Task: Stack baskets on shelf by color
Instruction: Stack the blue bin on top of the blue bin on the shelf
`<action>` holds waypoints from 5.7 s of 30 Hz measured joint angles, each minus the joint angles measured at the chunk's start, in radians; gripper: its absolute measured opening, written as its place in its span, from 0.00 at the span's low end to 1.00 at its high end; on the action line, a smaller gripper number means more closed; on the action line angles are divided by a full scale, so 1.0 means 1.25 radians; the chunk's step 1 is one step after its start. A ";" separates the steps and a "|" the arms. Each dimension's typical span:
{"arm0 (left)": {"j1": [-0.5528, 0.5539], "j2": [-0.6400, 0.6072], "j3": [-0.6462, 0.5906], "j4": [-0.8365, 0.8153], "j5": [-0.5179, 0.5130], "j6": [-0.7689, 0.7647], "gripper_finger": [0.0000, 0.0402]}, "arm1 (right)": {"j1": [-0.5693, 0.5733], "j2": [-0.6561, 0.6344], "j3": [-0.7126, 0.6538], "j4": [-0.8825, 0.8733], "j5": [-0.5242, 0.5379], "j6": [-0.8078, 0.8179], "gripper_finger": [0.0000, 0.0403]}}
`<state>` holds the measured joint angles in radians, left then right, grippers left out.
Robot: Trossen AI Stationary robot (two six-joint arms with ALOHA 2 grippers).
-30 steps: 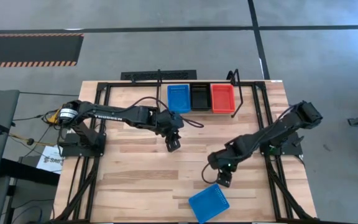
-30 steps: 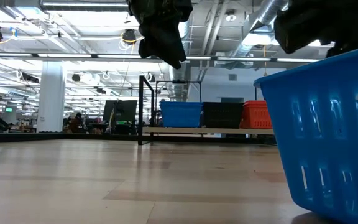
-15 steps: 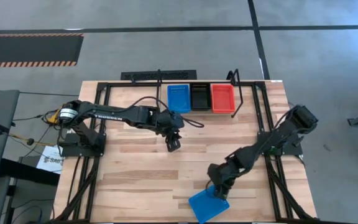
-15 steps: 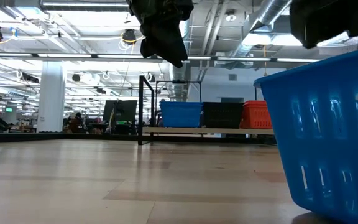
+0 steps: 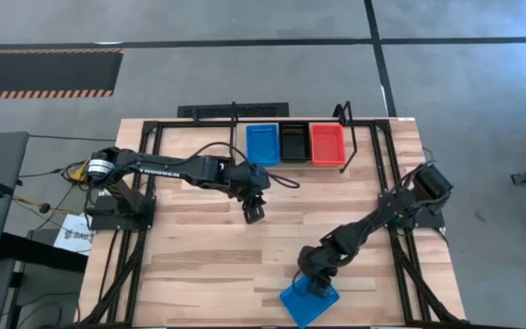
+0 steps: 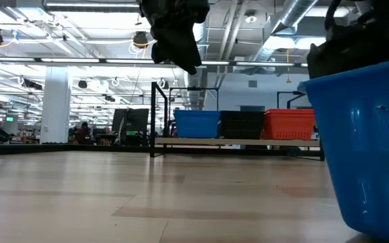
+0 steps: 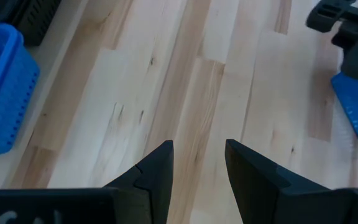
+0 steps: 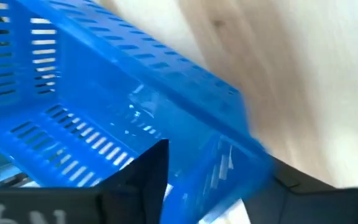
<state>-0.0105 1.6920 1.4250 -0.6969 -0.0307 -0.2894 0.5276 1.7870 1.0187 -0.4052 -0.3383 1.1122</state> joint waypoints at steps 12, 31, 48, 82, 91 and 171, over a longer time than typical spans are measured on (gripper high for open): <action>0.000 0.000 0.000 0.012 0.000 -0.003 0.33 | -0.065 -0.006 0.000 -0.085 0.012 -0.154 0.03; 0.000 0.000 0.000 0.011 -0.003 -0.044 0.33 | -0.421 -0.007 0.188 -0.341 0.281 -0.626 0.01; 0.000 0.000 0.000 0.011 0.007 -0.056 0.33 | -0.429 -0.006 0.210 -0.387 0.317 -0.732 0.31; -0.060 0.012 -0.077 0.186 -0.127 -0.444 0.33 | -0.565 -0.327 0.621 -0.932 0.737 -0.609 0.41; -0.063 0.010 -0.125 0.250 -0.168 -0.525 0.32 | -0.541 -0.559 0.620 -0.932 0.733 -0.515 0.42; -0.084 0.009 -0.123 0.165 -0.084 -0.449 0.29 | -0.371 -0.639 -0.183 -0.038 0.412 -0.464 0.00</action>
<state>-0.1155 1.7035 1.2716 -0.4904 -0.1354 -0.8506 0.0639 0.9877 0.7896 -0.4523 0.1766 0.5324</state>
